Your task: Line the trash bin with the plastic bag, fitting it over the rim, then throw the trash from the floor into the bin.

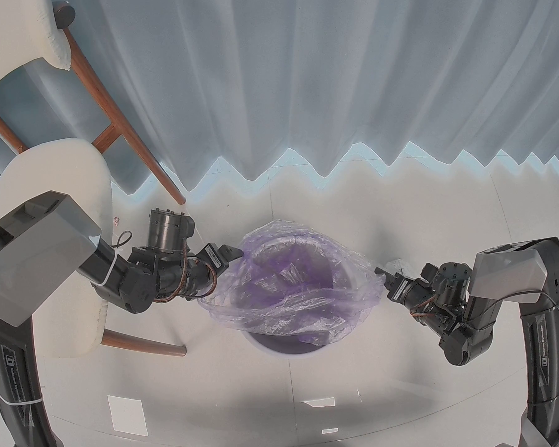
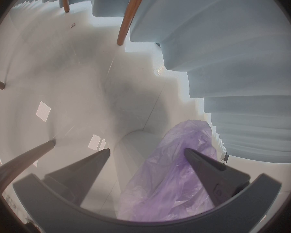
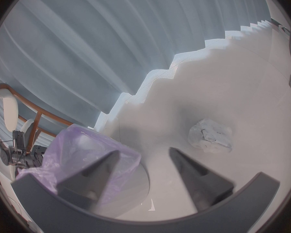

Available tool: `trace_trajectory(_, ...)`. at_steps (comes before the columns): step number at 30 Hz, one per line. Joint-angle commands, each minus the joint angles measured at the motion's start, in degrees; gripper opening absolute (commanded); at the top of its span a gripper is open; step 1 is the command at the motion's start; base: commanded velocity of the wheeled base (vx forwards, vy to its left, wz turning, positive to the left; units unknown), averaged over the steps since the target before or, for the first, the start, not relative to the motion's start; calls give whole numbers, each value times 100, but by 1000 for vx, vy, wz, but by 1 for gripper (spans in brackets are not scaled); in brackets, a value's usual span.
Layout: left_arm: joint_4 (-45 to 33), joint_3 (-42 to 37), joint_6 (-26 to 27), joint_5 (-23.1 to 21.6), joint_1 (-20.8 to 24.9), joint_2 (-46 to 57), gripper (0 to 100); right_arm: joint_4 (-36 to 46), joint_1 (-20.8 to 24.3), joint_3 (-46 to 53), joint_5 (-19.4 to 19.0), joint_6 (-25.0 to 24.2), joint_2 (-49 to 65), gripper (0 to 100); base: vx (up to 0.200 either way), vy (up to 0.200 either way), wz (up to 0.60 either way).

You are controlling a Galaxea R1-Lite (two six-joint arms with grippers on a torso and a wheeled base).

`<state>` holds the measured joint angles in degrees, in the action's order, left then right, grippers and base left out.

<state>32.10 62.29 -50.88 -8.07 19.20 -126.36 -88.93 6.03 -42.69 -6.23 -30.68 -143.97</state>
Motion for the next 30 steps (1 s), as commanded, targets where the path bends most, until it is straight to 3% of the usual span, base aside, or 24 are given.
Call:
trace_trajectory(1,165,-147,8,113,93,296,100,-81,3,244,-10,-201,396,100,0,0,0)
trace_trajectory(5,156,-323,8,121,216,753,100,-72,12,455,-27,-526,836,100,0,0,0)
trace_trajectory(13,156,-894,61,280,488,1632,100,-81,21,789,-27,-544,1213,100,0,0,0)
trace_trajectory(17,165,-1343,351,385,638,2054,100,-81,29,868,-19,-755,1407,100,0,0,0)
trace_trajectory(25,112,-2336,553,280,708,2985,100,-28,29,1070,-45,-790,1925,100,0,0,0)
trace_trajectory(30,86,-2608,500,288,822,3082,100,350,38,1430,-256,-799,2532,100,0,0,0)
